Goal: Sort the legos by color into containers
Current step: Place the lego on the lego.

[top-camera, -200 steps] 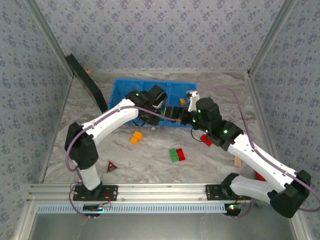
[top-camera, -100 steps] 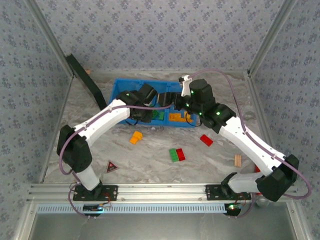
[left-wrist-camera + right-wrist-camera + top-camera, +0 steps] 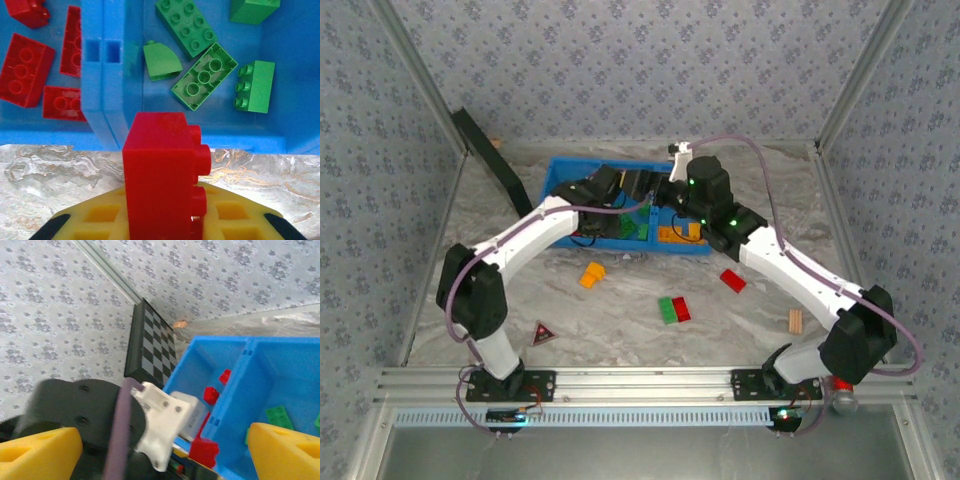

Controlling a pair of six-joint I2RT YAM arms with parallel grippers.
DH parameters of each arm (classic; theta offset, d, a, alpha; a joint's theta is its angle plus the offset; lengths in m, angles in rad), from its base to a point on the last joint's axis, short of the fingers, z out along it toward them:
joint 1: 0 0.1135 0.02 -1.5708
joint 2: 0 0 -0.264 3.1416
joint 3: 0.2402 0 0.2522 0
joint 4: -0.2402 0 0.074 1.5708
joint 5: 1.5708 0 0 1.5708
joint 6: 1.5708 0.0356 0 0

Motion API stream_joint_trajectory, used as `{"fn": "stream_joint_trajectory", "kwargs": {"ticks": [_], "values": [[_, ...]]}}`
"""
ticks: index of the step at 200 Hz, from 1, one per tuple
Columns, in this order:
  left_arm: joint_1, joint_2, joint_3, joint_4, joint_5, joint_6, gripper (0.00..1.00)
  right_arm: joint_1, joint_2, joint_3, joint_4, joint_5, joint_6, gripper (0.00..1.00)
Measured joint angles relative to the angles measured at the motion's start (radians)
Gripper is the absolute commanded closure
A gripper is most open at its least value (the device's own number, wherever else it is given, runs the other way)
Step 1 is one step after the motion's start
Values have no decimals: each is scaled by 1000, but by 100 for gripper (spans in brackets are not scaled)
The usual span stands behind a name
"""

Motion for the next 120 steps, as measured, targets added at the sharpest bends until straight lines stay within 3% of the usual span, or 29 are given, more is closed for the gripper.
{"fn": "stream_joint_trajectory", "kwargs": {"ticks": [61, 85, 120], "values": [[-34, 32, 1, 20, -11, -33, 93, -45, -35, 14, 132, -26, 32, 7], [13, 27, 1, 15, -3, -31, 93, -110, -122, 24, -6, -13, -30, 0], [146, -33, 3, 10, -4, -3, 93, -271, -317, 27, -326, 23, -144, 2]]}}
